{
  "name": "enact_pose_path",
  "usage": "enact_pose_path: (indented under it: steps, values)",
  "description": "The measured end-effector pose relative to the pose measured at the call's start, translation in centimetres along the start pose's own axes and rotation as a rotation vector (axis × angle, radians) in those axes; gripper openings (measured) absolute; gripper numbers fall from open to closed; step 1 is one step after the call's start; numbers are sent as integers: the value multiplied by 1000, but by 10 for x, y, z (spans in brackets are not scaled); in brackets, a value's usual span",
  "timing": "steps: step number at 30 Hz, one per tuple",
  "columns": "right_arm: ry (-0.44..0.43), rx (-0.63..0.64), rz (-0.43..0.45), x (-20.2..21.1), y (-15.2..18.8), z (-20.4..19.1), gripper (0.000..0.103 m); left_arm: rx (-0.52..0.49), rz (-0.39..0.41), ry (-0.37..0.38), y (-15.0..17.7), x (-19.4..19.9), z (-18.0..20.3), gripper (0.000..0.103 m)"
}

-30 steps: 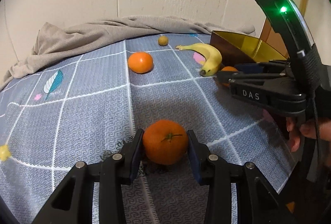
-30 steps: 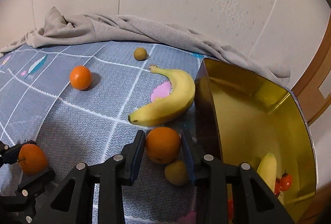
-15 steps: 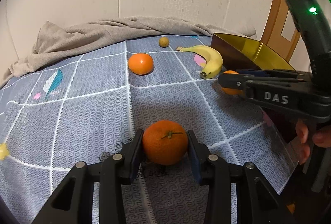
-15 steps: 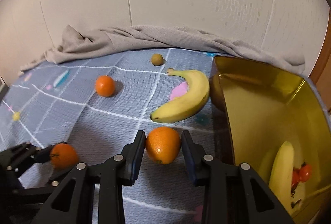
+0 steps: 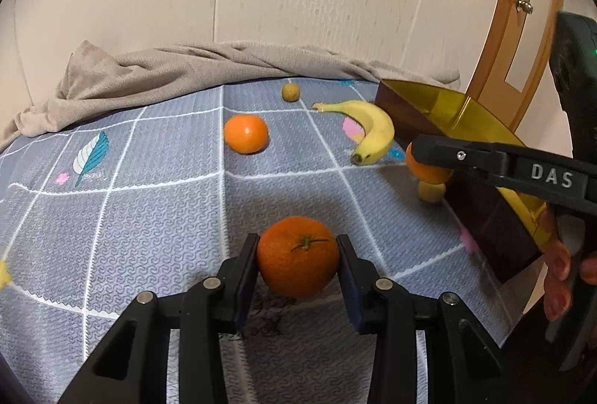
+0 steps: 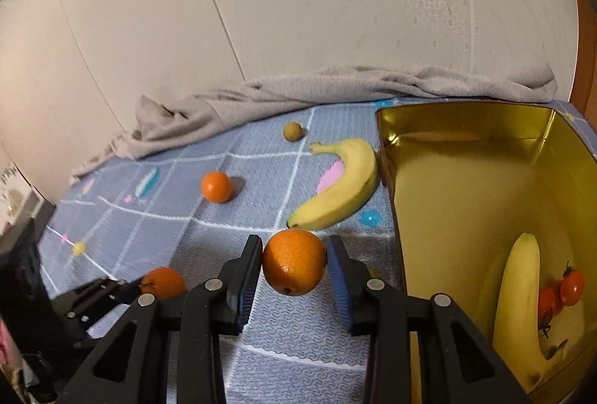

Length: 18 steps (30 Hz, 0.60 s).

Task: Organize fruits
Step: 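Grasp an orange with the right gripper while left gripper holds the mandarin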

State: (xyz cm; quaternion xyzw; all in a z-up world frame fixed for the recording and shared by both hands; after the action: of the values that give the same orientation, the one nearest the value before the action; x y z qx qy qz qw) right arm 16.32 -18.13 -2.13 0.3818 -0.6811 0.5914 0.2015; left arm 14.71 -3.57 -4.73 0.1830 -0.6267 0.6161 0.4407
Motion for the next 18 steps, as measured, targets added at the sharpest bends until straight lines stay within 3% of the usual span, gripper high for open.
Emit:
enact_pose_path:
  steps: [7,18]
  values:
    - [-11,-49,75,25,-4,16,36,-20,22,39,-13,3,24,41]
    - [3,-251,114,50,-4,87,36,-65,59,137,-38,8,83,41]
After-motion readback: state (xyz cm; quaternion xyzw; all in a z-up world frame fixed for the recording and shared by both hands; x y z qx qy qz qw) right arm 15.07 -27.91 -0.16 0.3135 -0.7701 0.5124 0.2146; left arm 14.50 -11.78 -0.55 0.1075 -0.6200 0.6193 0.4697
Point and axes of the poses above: each gripper's, at about its wrist camera, not at the fingertips, and x roughly against the way its jaws point, z to its right, y to its underside, the point moved 7 cm from there along -x, roughly the way its jaws point, and after that the axes turned 6 degrees about -z, right-handed, at the moved point
